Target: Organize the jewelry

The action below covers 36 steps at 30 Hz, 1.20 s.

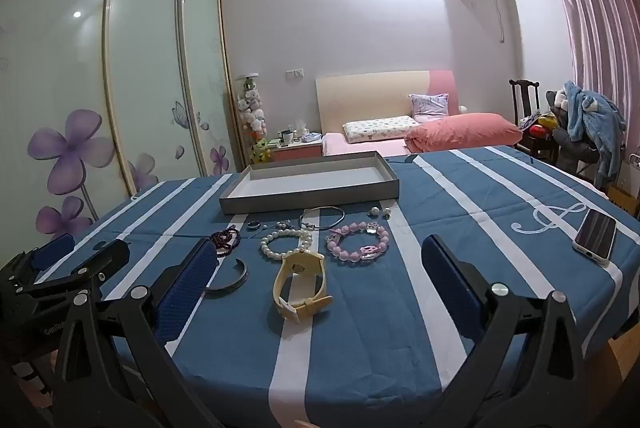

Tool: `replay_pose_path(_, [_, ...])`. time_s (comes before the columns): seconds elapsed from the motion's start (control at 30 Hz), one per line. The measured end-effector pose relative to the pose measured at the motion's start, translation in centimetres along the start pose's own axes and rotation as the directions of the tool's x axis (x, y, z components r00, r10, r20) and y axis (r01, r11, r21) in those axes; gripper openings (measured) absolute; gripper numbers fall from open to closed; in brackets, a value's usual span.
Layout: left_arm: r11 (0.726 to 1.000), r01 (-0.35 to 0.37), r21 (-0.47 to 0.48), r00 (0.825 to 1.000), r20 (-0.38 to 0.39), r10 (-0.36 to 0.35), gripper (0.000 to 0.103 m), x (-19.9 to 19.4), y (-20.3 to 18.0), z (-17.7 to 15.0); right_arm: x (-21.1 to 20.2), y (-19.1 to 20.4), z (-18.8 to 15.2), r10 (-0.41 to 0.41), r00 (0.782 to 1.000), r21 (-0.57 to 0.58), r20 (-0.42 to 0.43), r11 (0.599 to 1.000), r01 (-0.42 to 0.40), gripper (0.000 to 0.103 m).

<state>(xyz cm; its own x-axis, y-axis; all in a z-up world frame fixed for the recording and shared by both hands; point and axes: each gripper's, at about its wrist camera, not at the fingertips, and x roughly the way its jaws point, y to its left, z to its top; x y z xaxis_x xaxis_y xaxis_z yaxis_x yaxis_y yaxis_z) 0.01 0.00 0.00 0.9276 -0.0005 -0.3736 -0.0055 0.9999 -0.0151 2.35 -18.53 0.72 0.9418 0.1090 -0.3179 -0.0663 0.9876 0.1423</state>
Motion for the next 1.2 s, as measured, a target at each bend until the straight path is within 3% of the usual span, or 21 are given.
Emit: replay_pose_path(1.2, [1.0, -0.002, -0.005, 1.0, 0.006, 0.002, 0.099, 0.03, 0.27, 0.14, -0.11, 0.15, 0.07, -0.003, 1.0, -0.006, 0.003, 1.0, 0.003, 0.101])
